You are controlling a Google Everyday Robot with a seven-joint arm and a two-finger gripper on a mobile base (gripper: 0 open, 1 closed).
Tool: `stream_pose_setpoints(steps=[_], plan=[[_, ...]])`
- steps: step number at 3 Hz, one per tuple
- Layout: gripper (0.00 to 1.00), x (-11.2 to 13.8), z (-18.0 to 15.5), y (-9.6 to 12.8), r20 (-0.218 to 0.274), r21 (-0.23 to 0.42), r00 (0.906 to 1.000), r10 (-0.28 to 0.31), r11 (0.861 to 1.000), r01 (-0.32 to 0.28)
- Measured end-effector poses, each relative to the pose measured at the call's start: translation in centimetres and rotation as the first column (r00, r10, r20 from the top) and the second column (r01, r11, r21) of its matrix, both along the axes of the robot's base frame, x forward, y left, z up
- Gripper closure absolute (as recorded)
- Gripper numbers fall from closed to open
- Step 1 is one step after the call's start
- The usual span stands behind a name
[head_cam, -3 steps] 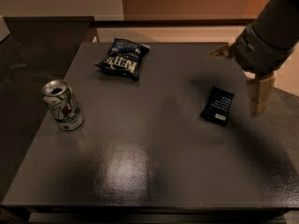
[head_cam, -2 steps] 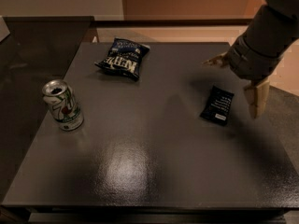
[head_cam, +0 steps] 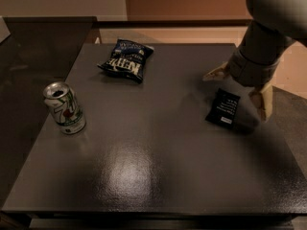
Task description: Pick rxbar blueberry
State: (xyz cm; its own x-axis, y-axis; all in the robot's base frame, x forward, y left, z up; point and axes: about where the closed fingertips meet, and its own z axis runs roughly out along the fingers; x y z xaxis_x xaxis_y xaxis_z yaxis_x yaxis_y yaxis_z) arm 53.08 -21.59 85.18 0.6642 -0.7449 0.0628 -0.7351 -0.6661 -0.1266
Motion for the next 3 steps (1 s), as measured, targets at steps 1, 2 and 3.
stream_pose_setpoints(steps=[1, 2, 3], plan=[[0.00, 0.29, -0.72, -0.38, -0.019, -0.037, 0.9991, 0.039, 0.999, -0.039], [0.00, 0.19, -0.85, -0.46, -0.034, -0.048, 0.9974, 0.063, 0.997, -0.065], [0.00, -0.20, -0.99, -0.21, -0.049, -0.044, 0.9952, 0.085, 0.995, -0.087]])
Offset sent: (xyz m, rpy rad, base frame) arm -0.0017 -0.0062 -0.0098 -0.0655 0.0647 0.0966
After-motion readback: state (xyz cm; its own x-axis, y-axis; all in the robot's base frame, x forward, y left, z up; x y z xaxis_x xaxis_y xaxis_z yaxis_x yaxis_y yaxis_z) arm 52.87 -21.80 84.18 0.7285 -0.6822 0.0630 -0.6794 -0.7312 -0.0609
